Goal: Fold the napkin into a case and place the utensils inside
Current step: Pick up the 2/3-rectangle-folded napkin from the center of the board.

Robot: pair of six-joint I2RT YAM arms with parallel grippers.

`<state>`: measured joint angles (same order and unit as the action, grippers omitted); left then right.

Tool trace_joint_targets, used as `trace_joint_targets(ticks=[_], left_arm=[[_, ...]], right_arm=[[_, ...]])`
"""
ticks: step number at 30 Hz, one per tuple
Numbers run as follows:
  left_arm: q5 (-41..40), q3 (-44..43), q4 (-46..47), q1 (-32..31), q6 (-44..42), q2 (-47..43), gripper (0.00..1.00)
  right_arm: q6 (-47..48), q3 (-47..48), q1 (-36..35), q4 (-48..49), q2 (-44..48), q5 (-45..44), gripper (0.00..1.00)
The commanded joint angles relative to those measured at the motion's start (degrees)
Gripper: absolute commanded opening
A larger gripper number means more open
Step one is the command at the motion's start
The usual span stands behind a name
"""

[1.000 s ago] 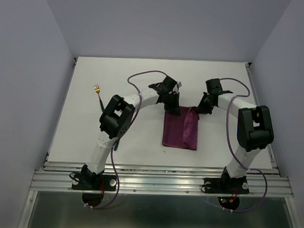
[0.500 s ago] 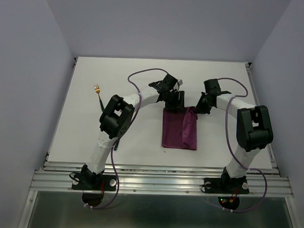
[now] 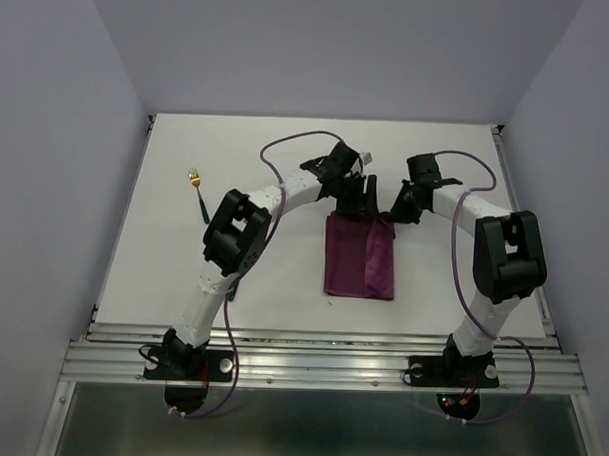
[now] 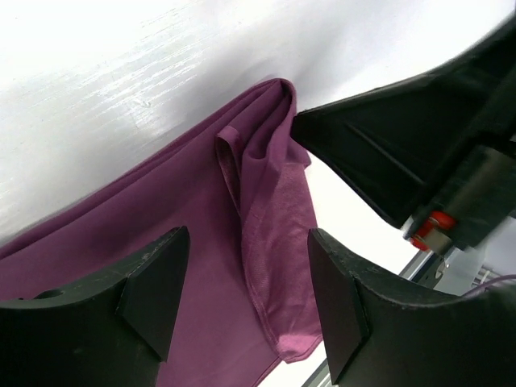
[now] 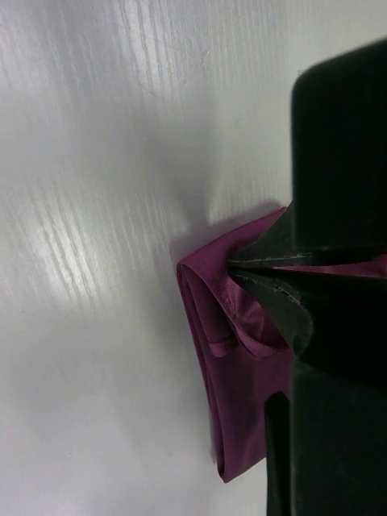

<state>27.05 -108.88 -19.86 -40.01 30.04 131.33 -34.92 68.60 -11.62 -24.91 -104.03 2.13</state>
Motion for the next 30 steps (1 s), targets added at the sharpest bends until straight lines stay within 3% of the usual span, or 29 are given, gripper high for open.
trace_joint_targets(ticks=[1,16,30], left_arm=[[2.57,-3.53,0.79,0.55,-0.42,1.21,0.72],[3.89,-4.5,1.66,1.25,0.89,3.94,0.69],[3.98,-4.76,3.42,1.51,1.95,5.08,0.58]], right_arm=[[0.29,2.86,-0.86,-0.23,0.41,0.07,0.1],[-0.06,3.91,-2.44,0.3,-4.08,1.91,0.1],[-0.68,5.93,-2.97,0.47,-5.22,4.64,0.1]])
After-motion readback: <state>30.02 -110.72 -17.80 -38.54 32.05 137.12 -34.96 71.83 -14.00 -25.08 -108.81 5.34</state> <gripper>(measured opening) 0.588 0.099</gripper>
